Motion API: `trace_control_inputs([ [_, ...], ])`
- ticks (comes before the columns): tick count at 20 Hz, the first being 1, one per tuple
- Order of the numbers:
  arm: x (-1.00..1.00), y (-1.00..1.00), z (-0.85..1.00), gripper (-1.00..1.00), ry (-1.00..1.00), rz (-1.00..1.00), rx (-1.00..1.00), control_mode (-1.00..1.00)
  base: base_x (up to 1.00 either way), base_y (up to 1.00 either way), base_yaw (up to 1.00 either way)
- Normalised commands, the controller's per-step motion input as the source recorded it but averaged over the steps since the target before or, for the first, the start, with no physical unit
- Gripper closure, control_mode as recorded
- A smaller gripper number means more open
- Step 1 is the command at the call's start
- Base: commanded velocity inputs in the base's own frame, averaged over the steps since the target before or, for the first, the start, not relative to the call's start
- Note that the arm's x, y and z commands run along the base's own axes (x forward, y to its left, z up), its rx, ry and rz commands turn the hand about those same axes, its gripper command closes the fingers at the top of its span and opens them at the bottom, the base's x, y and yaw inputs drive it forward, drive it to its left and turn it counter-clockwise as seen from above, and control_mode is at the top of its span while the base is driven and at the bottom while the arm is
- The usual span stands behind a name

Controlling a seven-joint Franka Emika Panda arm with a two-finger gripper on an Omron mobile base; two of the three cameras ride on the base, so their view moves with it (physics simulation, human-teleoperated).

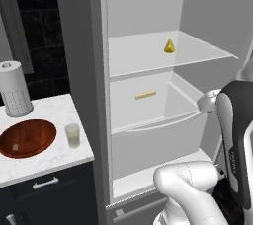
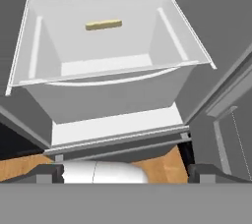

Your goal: Grab a lemon wedge from the fridge and one ice cube from the ice bowl, and put them in the glass of lemonade.

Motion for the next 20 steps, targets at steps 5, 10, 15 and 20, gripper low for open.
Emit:
trace_control_inputs([
  [5, -0.15, 0.00, 0.36, -1.00, -0.26, 0.01, 0.07, -1.00, 0.00, 0.00, 0.00],
  [10, -0.36, 0.11, 0.55, -1.00, -0.35, 0.03, 0.09, -1.00, 0.00, 0.00, 0.00],
  [15, -0.15, 0.32, 1.00, -1.00, -0.11, 0.10, 0.00, -1.00, 0.00, 0.00, 0.00],
  [20, 0.27, 0.20, 0.72, -1.00, -0.09, 0.03, 0.00, -1.00, 0.00, 0.00, 0.00],
])
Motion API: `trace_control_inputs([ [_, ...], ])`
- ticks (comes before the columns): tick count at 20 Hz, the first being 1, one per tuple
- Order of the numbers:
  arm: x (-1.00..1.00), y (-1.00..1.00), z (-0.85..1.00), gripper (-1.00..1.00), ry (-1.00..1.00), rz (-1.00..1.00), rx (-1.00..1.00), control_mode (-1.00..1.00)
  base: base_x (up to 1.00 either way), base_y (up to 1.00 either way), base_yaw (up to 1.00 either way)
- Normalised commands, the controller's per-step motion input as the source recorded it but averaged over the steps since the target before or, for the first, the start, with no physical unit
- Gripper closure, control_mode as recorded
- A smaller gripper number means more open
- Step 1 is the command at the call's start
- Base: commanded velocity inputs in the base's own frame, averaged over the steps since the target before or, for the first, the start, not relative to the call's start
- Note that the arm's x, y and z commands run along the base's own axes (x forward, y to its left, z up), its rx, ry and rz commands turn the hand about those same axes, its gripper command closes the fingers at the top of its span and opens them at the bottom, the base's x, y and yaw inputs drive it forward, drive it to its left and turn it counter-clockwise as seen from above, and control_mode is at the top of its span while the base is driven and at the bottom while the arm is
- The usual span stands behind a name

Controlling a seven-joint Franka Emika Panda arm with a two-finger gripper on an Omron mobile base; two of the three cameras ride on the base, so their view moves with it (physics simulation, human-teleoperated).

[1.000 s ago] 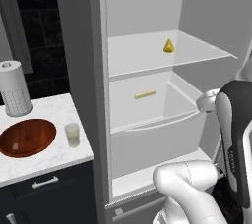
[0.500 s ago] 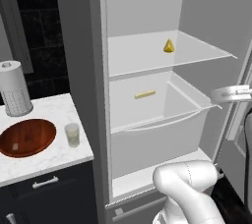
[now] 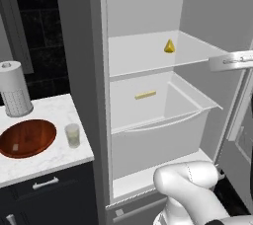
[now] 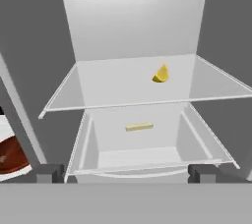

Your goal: Grab a lemon wedge from the fridge and one ice cube from the ice bowl, and put them in the glass of lemonade.

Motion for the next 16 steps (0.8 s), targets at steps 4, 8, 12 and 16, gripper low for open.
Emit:
trace_control_inputs([
  [4, 0.97, -0.01, -0.02, -1.00, 0.01, 0.00, 0.00, -1.00, 0.00, 0.00, 0.00],
  [8, 1.00, -0.06, -0.05, -1.00, 0.08, -0.02, 0.00, -1.00, 0.00, 0.00, 0.00],
  [12, 0.77, -0.17, -0.33, -1.00, 0.08, 0.00, 0.00, -1.00, 0.00, 0.00, 0.00],
  [16, 0.62, -0.09, -0.56, -1.00, 0.05, 0.00, 0.00, -1.00, 0.00, 0.00, 0.00],
])
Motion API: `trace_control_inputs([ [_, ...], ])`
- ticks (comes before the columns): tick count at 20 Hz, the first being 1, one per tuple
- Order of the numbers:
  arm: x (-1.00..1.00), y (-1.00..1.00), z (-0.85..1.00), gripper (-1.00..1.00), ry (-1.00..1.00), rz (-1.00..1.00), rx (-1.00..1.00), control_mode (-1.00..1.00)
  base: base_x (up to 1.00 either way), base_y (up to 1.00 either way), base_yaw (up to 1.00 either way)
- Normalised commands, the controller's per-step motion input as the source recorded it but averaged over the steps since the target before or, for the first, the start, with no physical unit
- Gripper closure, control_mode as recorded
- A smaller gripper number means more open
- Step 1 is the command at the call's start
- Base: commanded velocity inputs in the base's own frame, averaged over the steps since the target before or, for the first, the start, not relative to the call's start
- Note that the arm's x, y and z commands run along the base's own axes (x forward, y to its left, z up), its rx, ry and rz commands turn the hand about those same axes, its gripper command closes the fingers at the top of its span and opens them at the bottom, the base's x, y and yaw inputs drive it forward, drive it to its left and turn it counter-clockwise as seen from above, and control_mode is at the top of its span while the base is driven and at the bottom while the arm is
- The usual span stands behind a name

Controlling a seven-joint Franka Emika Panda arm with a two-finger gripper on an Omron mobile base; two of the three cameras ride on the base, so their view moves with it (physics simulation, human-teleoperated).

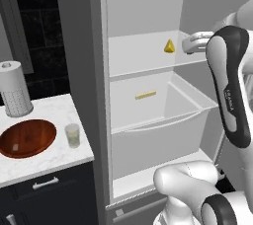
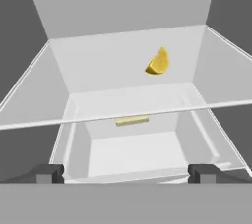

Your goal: Grab a lemon wedge from the fridge and one ice cube from the ice bowl, and put them in the glass of lemonade.

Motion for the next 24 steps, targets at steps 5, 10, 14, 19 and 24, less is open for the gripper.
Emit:
trace_control_inputs([
  [5, 0.65, 0.00, -0.60, -1.00, 0.00, 0.00, 0.00, -1.00, 0.00, 0.00, 0.00],
  [10, 0.66, 0.00, -0.09, -1.00, 0.06, -0.02, -0.02, -1.00, 0.00, 0.00, 0.00],
  [14, 0.37, -0.06, 0.23, -1.00, 0.05, -0.02, -0.02, -1.00, 0.00, 0.00, 0.00],
  [19, 0.40, -0.10, 0.08, -1.00, 0.00, 0.00, -0.05, -1.00, 0.00, 0.00, 0.00],
  [24, 0.65, -0.11, -0.01, -1.00, 0.00, 0.00, 0.00, -1.00, 0.00, 0.00, 0.00],
])
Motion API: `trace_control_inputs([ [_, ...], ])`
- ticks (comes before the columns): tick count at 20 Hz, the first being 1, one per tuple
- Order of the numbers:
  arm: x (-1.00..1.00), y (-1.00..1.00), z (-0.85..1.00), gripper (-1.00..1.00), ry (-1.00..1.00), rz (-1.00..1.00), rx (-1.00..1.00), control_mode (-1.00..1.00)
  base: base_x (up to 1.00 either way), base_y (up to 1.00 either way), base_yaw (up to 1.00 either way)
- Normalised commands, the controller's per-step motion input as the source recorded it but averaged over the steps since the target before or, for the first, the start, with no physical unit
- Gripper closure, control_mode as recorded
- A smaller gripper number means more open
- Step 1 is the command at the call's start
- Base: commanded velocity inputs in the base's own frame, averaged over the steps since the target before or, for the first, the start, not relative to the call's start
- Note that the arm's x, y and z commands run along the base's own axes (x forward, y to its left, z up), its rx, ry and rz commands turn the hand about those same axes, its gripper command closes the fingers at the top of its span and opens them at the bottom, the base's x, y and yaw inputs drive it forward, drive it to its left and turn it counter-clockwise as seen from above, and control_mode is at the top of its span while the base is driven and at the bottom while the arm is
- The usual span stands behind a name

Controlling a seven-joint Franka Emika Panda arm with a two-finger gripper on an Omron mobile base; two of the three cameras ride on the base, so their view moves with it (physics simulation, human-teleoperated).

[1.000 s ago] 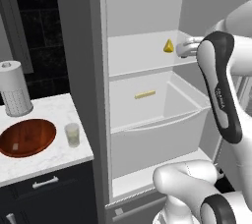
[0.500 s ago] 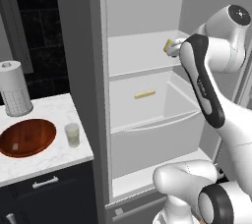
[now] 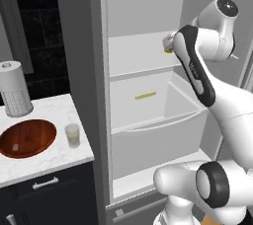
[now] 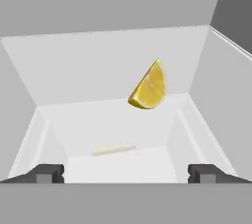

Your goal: Grab a lemon wedge from the fridge and one ice cube from the ice bowl, and put them in the glass of lemonade.

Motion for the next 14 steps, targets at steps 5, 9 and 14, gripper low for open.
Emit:
trace_control_inputs([
  [5, 0.64, -0.22, -0.14, -1.00, 0.00, 0.00, 0.00, -1.00, 0.00, 0.00, 0.00],
  [9, 0.48, -0.21, -0.29, -1.00, 0.05, -0.02, 0.00, -1.00, 0.00, 0.00, 0.00],
  [14, 0.40, -0.01, -0.01, -1.00, 0.10, -0.05, -0.02, -1.00, 0.00, 0.00, 0.00],
])
